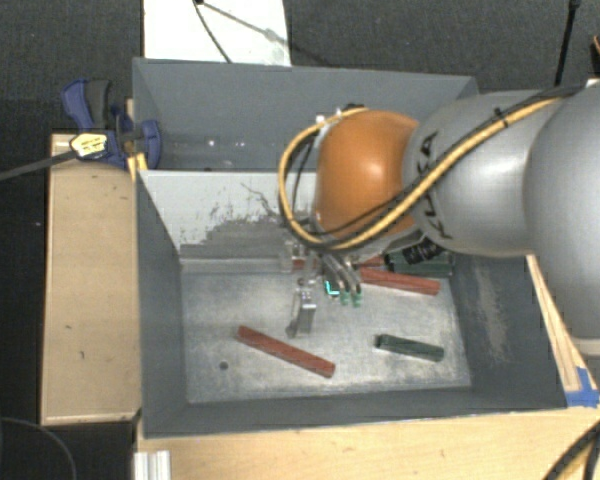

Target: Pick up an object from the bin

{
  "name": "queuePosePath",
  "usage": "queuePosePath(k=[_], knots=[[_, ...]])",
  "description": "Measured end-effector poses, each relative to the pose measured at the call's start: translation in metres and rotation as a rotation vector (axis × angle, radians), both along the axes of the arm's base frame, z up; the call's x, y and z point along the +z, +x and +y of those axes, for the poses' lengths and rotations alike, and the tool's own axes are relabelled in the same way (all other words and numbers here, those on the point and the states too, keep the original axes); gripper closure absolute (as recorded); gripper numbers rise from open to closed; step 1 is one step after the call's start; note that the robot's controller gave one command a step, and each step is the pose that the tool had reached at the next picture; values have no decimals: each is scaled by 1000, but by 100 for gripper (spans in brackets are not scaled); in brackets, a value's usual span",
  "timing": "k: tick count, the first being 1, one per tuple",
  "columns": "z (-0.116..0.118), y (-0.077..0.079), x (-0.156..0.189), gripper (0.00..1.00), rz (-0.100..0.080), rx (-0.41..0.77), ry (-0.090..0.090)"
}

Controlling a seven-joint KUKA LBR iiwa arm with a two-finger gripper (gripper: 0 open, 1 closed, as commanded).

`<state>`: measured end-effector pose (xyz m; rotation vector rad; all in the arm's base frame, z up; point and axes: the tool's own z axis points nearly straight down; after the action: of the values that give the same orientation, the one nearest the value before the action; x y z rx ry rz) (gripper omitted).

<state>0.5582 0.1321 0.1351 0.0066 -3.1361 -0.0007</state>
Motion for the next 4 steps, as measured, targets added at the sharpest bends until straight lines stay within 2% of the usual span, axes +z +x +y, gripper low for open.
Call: queuePosePath(k=[1,2,3,4], knots=[[31,-56,-69,0,4,-77,-1],[28,-77,-34,0,-4,-190,-1],[23,-67,-35,0,-9,-243,1],[26,-81,-66,0,-4,-334,-1]])
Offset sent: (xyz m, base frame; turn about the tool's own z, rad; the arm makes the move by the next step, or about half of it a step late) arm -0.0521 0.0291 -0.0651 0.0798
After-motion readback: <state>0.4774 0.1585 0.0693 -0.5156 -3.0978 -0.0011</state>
